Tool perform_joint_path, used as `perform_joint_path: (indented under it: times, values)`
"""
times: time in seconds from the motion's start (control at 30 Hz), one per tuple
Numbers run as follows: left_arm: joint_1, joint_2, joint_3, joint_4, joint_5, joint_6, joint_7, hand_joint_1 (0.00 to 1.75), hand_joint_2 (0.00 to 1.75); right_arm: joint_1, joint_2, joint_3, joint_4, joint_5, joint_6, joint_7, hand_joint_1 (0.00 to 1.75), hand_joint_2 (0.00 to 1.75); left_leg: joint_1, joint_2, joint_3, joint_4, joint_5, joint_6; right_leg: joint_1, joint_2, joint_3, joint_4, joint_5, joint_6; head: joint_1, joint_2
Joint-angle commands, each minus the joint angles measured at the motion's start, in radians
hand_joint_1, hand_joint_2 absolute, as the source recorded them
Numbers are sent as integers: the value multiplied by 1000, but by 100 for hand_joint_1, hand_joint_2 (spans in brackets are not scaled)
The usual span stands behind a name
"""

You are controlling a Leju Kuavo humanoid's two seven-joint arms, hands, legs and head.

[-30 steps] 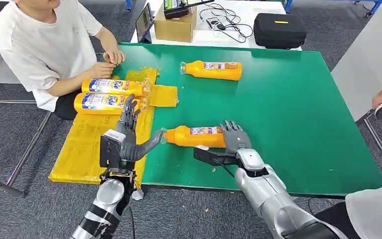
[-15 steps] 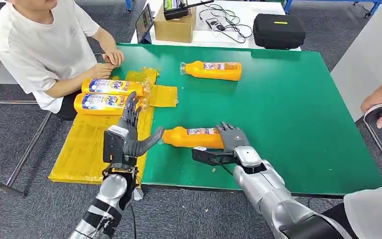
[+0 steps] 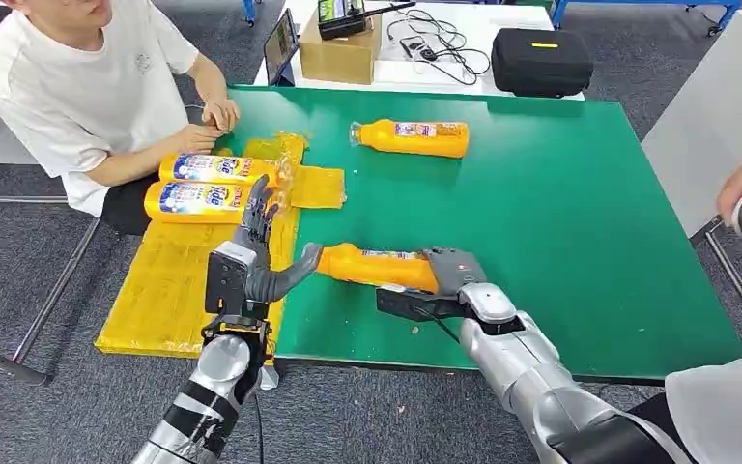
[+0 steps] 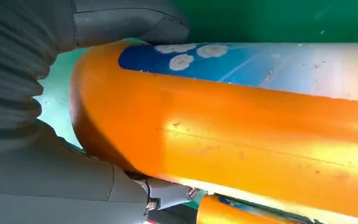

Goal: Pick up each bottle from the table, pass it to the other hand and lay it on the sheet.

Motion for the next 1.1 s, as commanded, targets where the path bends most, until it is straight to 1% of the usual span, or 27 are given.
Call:
perform_joint_path:
  times: [0.03,0.17,0.2,0.23,0.27,0.3,0.33,0.37,0.4,0.43,0.47,0.5,0.53,0.57,0.6,0.63,0.7,0.73,0.77,0.8,0.83,0.87,0.93,1.0,1.03,1.07,1.1]
  values:
    - [-45,24,-25,81,-1,2,-1,0,175,52,-24,1,91,-16,18,-19,175,175,2,-5,5,-3,0,-1,2,-6,7,-4,-1,-2,0,0]
    - [-45,24,-25,81,-1,2,-1,0,175,52,-24,1,91,-16,18,-19,175,175,1,-3,5,-1,0,-1,1,-4,6,-2,-1,-1,0,0]
    - [-40,23,-17,69,9,8,-9,0,175,73,-21,-65,67,-106,12,-129,175,175,1,-4,6,-2,0,-1,2,-6,8,-3,-1,-2,0,0]
    - [-36,21,-9,63,28,6,-16,0,175,87,-22,-108,59,-167,16,-190,175,175,1,-3,6,-2,0,-1,1,-4,7,-2,-1,-1,0,0]
    - [-20,4,21,44,96,-9,-14,0,175,118,-14,-184,22,-267,-12,-291,175,175,2,-5,6,-3,1,-1,2,-6,9,-4,-1,-2,0,0]
    - [4,-13,50,16,162,-16,-10,0,175,149,-4,-225,-27,-328,-79,-358,175,175,2,-5,7,-3,1,-1,2,-7,10,-4,-1,-3,0,0]
    - [31,-22,70,-10,205,-10,-3,0,175,180,11,-262,-82,-385,-151,-409,175,175,2,-3,8,-2,0,-1,2,-4,10,-3,-1,-2,0,0]
    - [64,-30,86,-42,242,9,-1,0,175,216,28,-286,-148,-439,-218,-440,175,175,2,-3,9,-4,0,-1,3,-5,11,-5,-1,-3,0,0]
    - [91,-44,101,-65,286,30,-1,0,175,254,28,-278,-232,-416,-439,-482,175,175,1,0,8,-2,-1,-1,2,0,9,-3,-1,-2,0,0]
    - [113,-46,94,-88,321,25,2,0,175,277,26,-266,-273,-409,-544,-488,175,175,2,1,8,-3,-2,-2,2,0,9,-3,-1,-3,0,0]
    - [144,-53,90,-119,378,36,14,0,175,305,19,-280,-345,-496,-562,-509,175,175,1,1,5,-1,-2,-1,1,0,7,-1,-1,-2,0,0]
    - [166,-60,86,-150,403,55,-11,0,175,320,11,-294,-393,-539,-620,-536,175,175,1,0,4,-1,-2,-1,1,0,6,0,-1,-2,0,0]
    - [189,-59,74,-181,425,62,-12,0,175,327,1,-299,-423,-557,-644,-548,175,175,1,0,2,0,-2,-1,1,0,4,0,-2,-2,0,0]
    - [212,-62,63,-209,464,55,1,0,175,354,25,-402,-500,-547,-644,-597,175,175,0,-2,1,0,-3,-1,1,-2,3,1,-3,-2,-1,0]
    - [248,-57,38,-245,496,45,20,0,175,373,44,-475,-545,-527,-644,-637,175,175,0,-5,-3,1,-2,-1,1,-3,0,1,-3,-1,0,0]
    - [274,-51,19,-264,507,37,24,0,175,383,50,-498,-563,-538,-644,-659,175,175,0,-4,-6,0,-1,0,0,-1,-4,1,-2,-1,0,0]
    - [338,-33,-28,-286,554,-31,35,0,175,411,54,-528,-616,-575,-644,-696,175,175,0,-3,-7,0,-2,0,0,-1,-4,1,-2,-1,0,0]
    - [356,-25,-44,-284,560,-49,27,0,175,420,51,-523,-629,-598,-644,-702,175,175,0,-2,-4,0,-4,0,0,0,-1,1,-4,-1,0,0]
    - [371,-12,-70,-277,566,-81,14,0,175,426,37,-493,-635,-637,-644,-694,175,175,0,-3,-7,-1,-2,0,0,-1,-4,0,-2,-1,0,0]
    - [379,-3,-89,-269,579,-106,14,0,175,432,32,-477,-646,-656,-644,-693,175,175,0,-3,-4,-1,-4,0,0,-2,-2,0,-4,-2,0,0]
    - [382,-3,-90,-267,580,-107,13,0,175,433,32,-477,-647,-656,-644,-694,175,175,0,-5,-7,0,-3,-1,0,-3,-4,0,-3,0,0,0]
    - [386,-3,-93,-266,581,-110,10,0,175,434,34,-478,-648,-655,-644,-695,175,175,0,-6,-4,-1,-5,-1,0,-4,-1,0,-7,1,0,0]
    - [386,-3,-93,-266,581,-110,10,0,175,434,34,-478,-648,-655,-644,-695,175,175,0,-6,-8,-1,-3,0,-1,-2,-5,-1,-4,2,0,0]
    - [376,-2,-93,-259,594,-123,14,0,175,430,37,-467,-635,-658,-644,-693,175,175,0,-3,-6,0,-5,-1,0,-1,-3,0,-5,1,0,0]
    - [381,1,-102,-258,597,-137,7,0,175,431,31,-438,-633,-693,-630,-683,175,175,0,-4,-8,0,-3,0,0,-2,-5,-1,-4,1,0,0]
    - [382,2,-108,-257,597,-145,1,0,175,431,19,-407,-630,-707,-624,-678,175,175,0,-4,-6,-1,-4,-1,0,-2,-4,0,-5,1,0,0]
    - [365,42,-136,-239,597,-162,-8,0,175,420,5,-349,-606,-699,-582,-636,175,175,-1,-4,-8,-1,-3,0,-1,-2,-6,-1,-4,2,0,0]
